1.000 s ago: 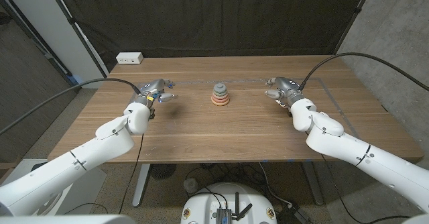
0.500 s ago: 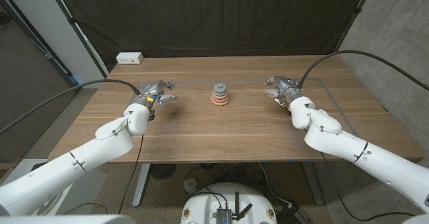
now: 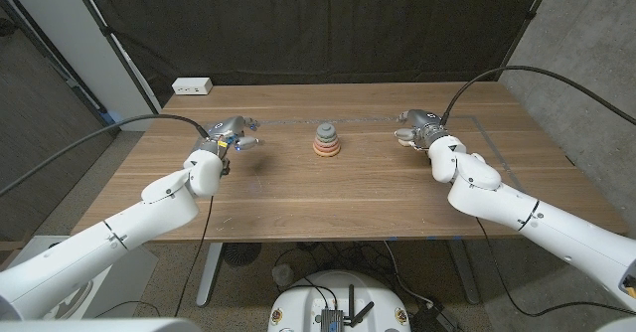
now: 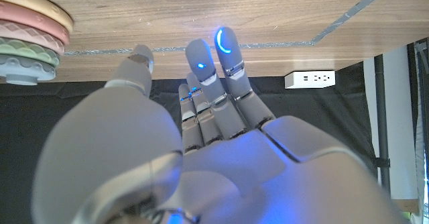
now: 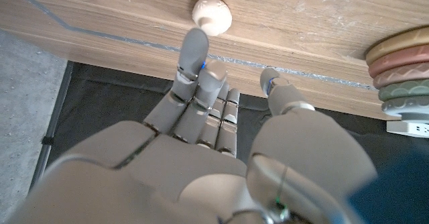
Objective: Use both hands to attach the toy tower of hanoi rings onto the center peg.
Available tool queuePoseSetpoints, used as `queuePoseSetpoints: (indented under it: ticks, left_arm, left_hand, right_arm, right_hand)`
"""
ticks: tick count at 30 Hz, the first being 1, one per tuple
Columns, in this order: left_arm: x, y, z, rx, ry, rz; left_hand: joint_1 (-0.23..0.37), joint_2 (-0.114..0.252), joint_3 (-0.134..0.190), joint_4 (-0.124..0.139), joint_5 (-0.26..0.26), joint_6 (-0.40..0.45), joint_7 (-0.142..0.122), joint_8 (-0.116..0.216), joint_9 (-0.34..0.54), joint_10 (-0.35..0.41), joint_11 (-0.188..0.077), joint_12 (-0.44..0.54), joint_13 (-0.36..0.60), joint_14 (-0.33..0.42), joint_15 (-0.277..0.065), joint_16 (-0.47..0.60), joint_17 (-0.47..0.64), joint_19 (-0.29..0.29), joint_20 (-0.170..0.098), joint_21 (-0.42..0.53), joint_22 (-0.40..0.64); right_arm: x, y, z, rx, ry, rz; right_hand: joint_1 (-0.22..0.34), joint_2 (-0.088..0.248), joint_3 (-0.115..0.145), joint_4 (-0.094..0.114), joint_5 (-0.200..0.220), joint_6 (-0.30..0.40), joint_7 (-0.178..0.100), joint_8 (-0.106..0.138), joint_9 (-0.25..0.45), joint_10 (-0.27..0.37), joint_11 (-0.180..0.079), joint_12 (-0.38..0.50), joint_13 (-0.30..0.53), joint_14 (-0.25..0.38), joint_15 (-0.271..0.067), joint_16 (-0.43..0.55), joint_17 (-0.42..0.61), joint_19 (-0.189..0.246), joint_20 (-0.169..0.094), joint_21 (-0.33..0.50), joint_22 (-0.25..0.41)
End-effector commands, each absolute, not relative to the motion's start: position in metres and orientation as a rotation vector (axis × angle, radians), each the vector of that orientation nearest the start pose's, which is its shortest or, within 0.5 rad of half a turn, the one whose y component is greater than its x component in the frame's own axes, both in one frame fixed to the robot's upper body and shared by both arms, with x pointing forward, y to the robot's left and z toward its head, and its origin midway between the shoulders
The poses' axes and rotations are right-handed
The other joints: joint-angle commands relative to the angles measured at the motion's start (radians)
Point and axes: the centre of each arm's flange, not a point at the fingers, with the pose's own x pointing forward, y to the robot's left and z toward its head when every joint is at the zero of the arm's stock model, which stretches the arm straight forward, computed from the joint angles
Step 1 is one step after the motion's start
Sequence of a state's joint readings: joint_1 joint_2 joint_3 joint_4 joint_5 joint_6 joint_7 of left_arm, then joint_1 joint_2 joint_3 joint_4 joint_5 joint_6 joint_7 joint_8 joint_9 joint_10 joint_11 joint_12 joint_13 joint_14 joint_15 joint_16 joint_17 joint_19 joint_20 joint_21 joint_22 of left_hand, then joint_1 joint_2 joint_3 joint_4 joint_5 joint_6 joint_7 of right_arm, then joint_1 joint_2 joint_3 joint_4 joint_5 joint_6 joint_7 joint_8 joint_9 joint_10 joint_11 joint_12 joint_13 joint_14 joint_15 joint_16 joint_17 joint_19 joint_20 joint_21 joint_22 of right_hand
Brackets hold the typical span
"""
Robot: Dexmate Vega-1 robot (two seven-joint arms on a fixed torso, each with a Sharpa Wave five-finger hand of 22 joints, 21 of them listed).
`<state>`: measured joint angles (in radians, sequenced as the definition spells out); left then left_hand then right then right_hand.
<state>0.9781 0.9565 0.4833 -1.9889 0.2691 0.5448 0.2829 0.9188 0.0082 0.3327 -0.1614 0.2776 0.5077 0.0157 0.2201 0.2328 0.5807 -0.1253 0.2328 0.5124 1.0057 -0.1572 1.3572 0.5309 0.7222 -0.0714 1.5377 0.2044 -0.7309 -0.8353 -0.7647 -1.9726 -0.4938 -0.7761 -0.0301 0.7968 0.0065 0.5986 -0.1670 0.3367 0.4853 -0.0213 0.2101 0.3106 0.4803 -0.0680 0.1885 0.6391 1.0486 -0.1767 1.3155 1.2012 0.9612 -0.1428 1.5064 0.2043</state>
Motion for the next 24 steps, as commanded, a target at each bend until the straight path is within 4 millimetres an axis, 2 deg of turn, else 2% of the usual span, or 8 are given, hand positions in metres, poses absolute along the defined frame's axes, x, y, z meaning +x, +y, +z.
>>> queuePoseSetpoints:
  ticks: [1, 5, 9, 14, 19, 24]
  left_arm:
    - [0.562, 0.306, 0.010, 1.185, -0.465, 0.307]
    - [0.562, 0.305, 0.011, 1.187, -0.468, 0.304]
    - [0.563, 0.306, 0.011, 1.196, -0.461, 0.292]
    - [0.563, 0.308, 0.010, 1.197, -0.458, 0.294]
    - [0.562, 0.312, 0.009, 1.201, -0.443, 0.288]
    - [0.562, 0.313, 0.008, 1.201, -0.439, 0.286]
  left_hand:
    - [-0.008, 0.004, 0.008, 0.002, 0.006, 0.009, 0.001, -0.004, 0.003, 0.012, -0.001, -0.003, 0.004, 0.008, -0.063, 0.002, 0.002, 0.014, -0.134, -0.001, 0.003]
    - [-0.009, 0.005, 0.009, 0.002, 0.006, 0.009, 0.002, -0.005, 0.003, 0.012, -0.002, -0.003, 0.005, 0.008, -0.063, 0.002, 0.003, 0.013, -0.134, -0.001, 0.004]
    - [-0.011, 0.006, 0.010, 0.002, 0.006, 0.009, 0.001, -0.006, 0.003, 0.011, -0.004, -0.004, 0.005, 0.009, -0.063, 0.003, 0.004, 0.014, -0.134, 0.001, 0.006]
    - [-0.012, 0.006, 0.011, 0.003, 0.006, 0.008, 0.002, -0.007, 0.004, 0.013, -0.001, -0.004, 0.005, 0.007, -0.063, 0.002, 0.003, 0.012, -0.134, -0.002, 0.004]
    - [-0.015, 0.006, 0.012, 0.003, 0.005, 0.008, 0.002, -0.008, 0.004, 0.011, -0.002, -0.007, 0.004, 0.009, -0.063, 0.003, 0.004, 0.013, -0.134, -0.001, 0.005]
    - [-0.016, 0.007, 0.013, 0.003, 0.005, 0.009, 0.003, -0.008, 0.004, 0.012, -0.001, -0.006, 0.005, 0.009, -0.063, 0.003, 0.005, 0.013, -0.134, -0.001, 0.005]
  right_arm:
    - [0.600, -0.228, 0.018, -1.418, -0.253, -0.229]
    - [0.603, -0.227, 0.021, -1.433, -0.228, -0.233]
    - [0.607, -0.224, 0.025, -1.465, -0.190, -0.240]
    - [0.611, -0.222, 0.027, -1.478, -0.152, -0.236]
    - [0.616, -0.220, 0.030, -1.500, -0.106, -0.228]
    - [0.619, -0.220, 0.031, -1.509, -0.080, -0.227]
  right_hand:
    - [0.001, -0.009, -0.001, -0.002, 0.003, -0.020, 0.003, -0.008, -0.002, -0.015, 0.003, -0.004, 0.001, -0.013, -0.042, -0.011, -0.006, -0.010, -0.073, 0.003, 0.001]
    - [0.002, -0.012, -0.005, -0.002, 0.002, -0.048, 0.006, -0.014, -0.004, -0.023, 0.005, -0.002, -0.002, -0.019, -0.042, -0.018, -0.011, -0.016, -0.073, 0.003, 0.001]
    - [0.002, -0.016, -0.011, -0.001, 0.002, -0.054, -0.014, -0.012, -0.007, -0.033, -0.001, -0.002, -0.005, -0.025, -0.042, -0.025, -0.016, -0.023, -0.073, 0.002, -0.001]
    - [-0.002, -0.026, -0.020, 0.000, 0.000, -0.067, -0.012, -0.012, -0.011, -0.050, 0.002, -0.003, -0.009, -0.029, -0.042, -0.030, -0.017, -0.034, -0.072, 0.000, -0.003]
    - [-0.003, -0.030, -0.025, 0.001, -0.001, -0.042, -0.013, 0.003, -0.008, -0.049, 0.003, 0.002, -0.011, -0.035, -0.042, -0.036, -0.021, -0.039, -0.072, 0.000, -0.004]
    - [-0.003, -0.034, -0.031, 0.000, -0.003, -0.059, -0.001, -0.001, -0.008, -0.050, 0.003, 0.003, -0.014, -0.046, -0.043, -0.046, -0.028, -0.045, -0.072, 0.000, -0.005]
